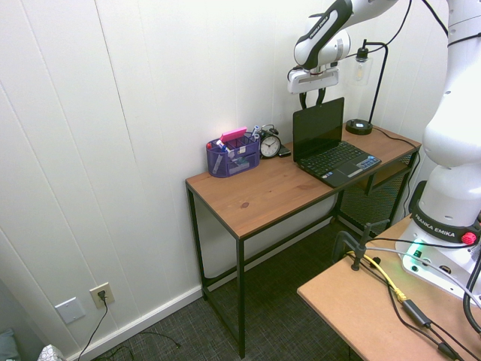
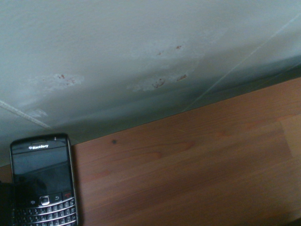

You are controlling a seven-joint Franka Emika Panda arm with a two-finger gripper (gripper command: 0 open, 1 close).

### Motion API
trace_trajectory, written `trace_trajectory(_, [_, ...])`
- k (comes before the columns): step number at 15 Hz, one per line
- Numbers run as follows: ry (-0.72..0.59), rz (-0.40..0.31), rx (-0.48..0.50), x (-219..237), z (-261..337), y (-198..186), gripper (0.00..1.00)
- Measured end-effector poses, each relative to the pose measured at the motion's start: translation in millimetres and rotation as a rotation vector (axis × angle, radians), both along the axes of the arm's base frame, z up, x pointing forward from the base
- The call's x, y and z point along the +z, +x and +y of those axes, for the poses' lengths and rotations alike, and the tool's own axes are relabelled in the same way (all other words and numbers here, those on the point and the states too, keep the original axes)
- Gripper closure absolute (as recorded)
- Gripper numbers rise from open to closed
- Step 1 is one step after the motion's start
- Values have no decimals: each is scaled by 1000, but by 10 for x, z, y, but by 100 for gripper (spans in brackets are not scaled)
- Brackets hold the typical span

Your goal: Close the laptop lid

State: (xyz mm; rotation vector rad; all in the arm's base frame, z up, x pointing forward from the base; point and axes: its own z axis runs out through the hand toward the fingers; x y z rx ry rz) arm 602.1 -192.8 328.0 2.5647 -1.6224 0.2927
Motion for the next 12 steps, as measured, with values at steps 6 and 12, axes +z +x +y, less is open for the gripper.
trace_trajectory(6, [0, 1, 7, 2, -45, -15, 100])
trace_trajectory(12, [1, 8, 10, -18, -49, -36, 100])
